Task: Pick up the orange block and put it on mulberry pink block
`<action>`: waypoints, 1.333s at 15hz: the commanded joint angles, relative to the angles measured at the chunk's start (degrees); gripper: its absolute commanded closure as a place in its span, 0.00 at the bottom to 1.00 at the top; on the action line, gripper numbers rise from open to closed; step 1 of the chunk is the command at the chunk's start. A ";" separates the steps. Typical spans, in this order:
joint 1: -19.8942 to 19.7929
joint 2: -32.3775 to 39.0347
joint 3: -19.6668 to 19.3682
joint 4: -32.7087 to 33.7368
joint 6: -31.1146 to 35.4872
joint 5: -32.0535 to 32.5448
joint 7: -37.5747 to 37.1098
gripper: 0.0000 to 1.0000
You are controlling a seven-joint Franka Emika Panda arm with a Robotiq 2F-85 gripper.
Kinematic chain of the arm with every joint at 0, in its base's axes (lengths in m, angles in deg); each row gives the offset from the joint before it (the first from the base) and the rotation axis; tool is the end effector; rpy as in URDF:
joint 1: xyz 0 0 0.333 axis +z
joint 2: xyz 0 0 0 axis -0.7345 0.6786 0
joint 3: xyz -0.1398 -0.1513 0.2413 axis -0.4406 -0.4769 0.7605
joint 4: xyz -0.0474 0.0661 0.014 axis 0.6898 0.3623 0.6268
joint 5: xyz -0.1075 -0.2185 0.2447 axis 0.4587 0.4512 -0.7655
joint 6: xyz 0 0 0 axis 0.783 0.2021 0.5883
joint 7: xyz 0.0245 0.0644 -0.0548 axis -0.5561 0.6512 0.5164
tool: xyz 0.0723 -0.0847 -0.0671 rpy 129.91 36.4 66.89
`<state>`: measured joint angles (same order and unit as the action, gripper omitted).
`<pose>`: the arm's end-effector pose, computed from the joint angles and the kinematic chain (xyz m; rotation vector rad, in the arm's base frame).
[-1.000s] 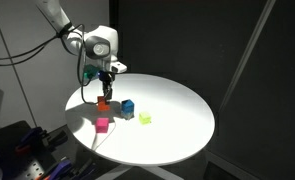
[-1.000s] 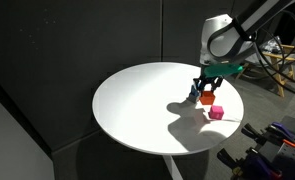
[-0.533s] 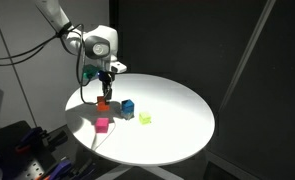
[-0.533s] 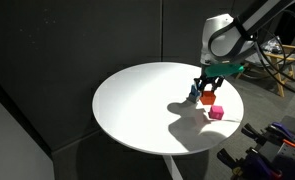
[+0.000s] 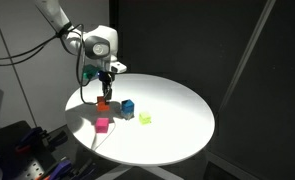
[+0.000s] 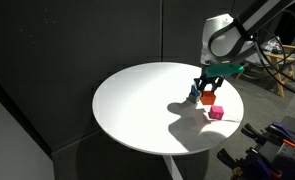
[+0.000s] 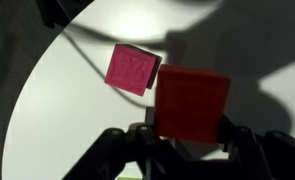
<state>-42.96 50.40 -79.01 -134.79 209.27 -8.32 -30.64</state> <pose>0.4627 0.0003 0.2585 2.9564 -0.8238 -0.1458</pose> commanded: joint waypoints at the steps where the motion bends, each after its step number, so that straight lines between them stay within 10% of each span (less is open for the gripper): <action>1: -0.41 -0.01 0.39 0.09 -0.15 0.09 -0.04 0.43; 5: -0.41 -0.01 0.39 0.09 -0.15 0.09 -0.04 0.43; 6: -0.41 -0.01 0.39 0.09 -0.15 0.09 -0.04 0.68; 20: -0.84 -2.86 -1.24 -2.92 0.37 1.45 -3.17 0.68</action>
<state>-43.01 50.24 -79.85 -135.44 209.27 -8.32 -31.99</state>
